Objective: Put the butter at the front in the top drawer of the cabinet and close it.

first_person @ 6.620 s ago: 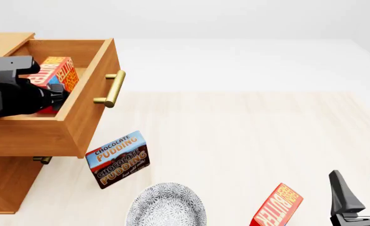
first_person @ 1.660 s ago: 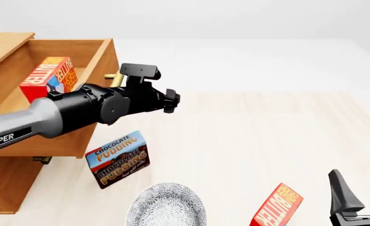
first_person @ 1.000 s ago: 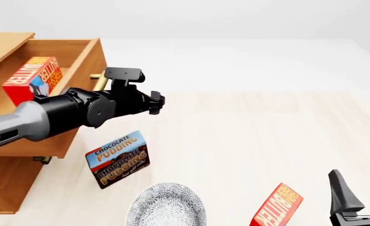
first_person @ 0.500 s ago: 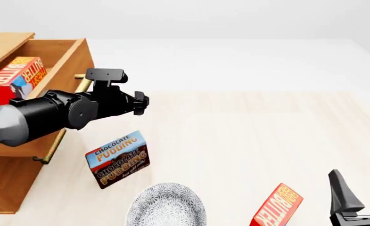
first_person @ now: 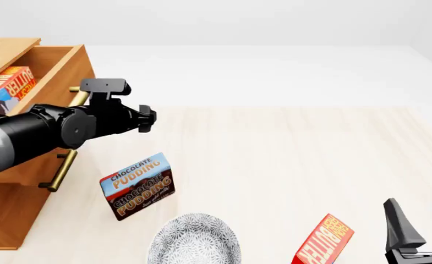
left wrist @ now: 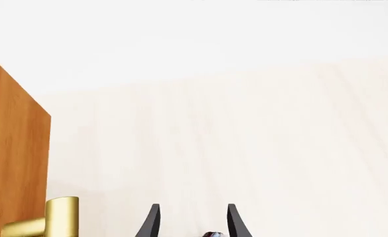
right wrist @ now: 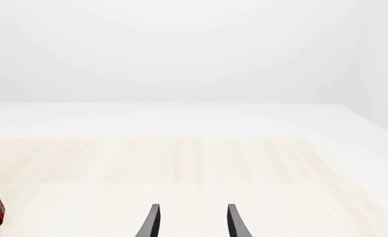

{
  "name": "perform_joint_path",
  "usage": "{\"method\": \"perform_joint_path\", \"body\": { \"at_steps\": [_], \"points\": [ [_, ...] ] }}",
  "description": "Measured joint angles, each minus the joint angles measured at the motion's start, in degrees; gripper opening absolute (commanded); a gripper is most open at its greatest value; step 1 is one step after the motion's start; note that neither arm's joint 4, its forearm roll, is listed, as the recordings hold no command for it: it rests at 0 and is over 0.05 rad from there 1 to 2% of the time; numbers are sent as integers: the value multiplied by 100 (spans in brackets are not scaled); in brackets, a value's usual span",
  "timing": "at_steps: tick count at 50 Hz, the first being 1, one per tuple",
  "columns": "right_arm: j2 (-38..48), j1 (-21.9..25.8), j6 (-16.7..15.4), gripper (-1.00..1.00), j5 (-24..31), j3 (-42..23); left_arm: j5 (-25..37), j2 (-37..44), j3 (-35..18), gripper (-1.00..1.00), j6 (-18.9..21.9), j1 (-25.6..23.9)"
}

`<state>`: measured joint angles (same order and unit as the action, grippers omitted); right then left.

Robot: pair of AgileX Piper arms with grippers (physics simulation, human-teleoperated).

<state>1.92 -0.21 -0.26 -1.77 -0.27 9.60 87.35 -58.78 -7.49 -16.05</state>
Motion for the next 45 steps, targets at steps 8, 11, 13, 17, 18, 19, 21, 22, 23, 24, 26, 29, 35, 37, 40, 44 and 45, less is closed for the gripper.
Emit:
{"method": "perform_joint_path", "body": {
  "at_steps": [8,11,13,17,18,19,21,22,23,24,26,29,35,37,40,44,45],
  "points": [
    [-1,0,0,100,1,-1,83,-77,20,100,93,170],
    [3,0,0,100,-2,-1,108,-106,36,100,123,236],
    [5,0,0,100,-3,-2,125,-125,47,100,142,279],
    [7,0,1,100,-4,-3,156,-153,63,100,185,357],
    [7,0,1,100,-3,-4,164,-159,65,100,195,378],
    [7,0,1,100,-3,-4,169,-165,69,100,204,396],
    [5,0,1,100,0,-5,181,-176,77,100,220,431],
    [4,0,1,100,1,-6,185,-181,83,100,229,450],
    [3,0,1,100,3,-6,188,-187,90,100,237,471],
    [2,0,1,100,5,-6,191,-193,96,100,244,491],
    [-2,0,1,100,9,-8,195,-206,113,100,252,533],
    [-7,0,1,100,16,-9,198,-226,143,100,263,598],
    [-19,0,1,100,32,-14,219,-281,192,100,284,729],
    [-22,0,1,100,38,-16,232,-300,202,100,295,772],
    [-27,0,1,100,46,-20,250,-331,219,100,311,832],
    [-33,0,1,100,55,-23,267,-374,244,100,328,914],
    [-34,-1,1,100,57,-24,270,-384,249,100,331,933]
  ]
}}
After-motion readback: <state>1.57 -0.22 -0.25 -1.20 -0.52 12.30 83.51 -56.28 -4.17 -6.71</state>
